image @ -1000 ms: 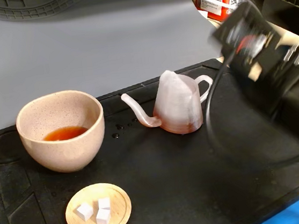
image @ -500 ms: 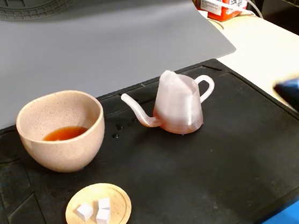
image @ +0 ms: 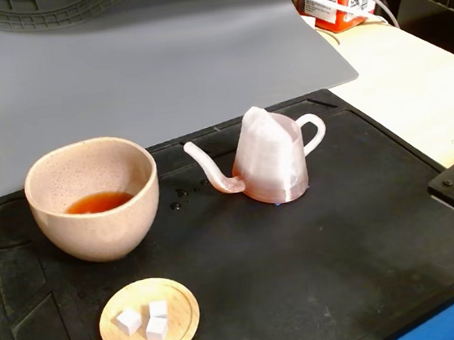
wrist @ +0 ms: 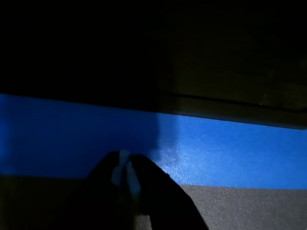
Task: Pick up a kettle and pour liquid into a cup.
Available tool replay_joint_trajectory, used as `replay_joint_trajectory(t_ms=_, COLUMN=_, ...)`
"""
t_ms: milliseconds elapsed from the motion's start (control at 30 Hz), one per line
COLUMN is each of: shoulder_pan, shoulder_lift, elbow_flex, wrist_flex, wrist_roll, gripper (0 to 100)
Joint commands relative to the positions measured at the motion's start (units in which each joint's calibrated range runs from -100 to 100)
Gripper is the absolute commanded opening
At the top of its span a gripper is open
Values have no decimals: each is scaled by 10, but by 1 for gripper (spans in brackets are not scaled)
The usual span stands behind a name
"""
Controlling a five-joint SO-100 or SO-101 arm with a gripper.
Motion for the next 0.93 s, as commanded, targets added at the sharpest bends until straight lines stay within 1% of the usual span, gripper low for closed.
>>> replay_joint_trajectory(t_ms=0, shoulder_pan=2, shoulder_lift=2, elbow_flex=1, wrist_flex=2, wrist_roll=3, gripper=1)
replay_joint_trajectory(t_ms=900, shoulder_pan=-1, shoulder_lift=2, elbow_flex=1, wrist_flex=2, wrist_roll=4, gripper=1)
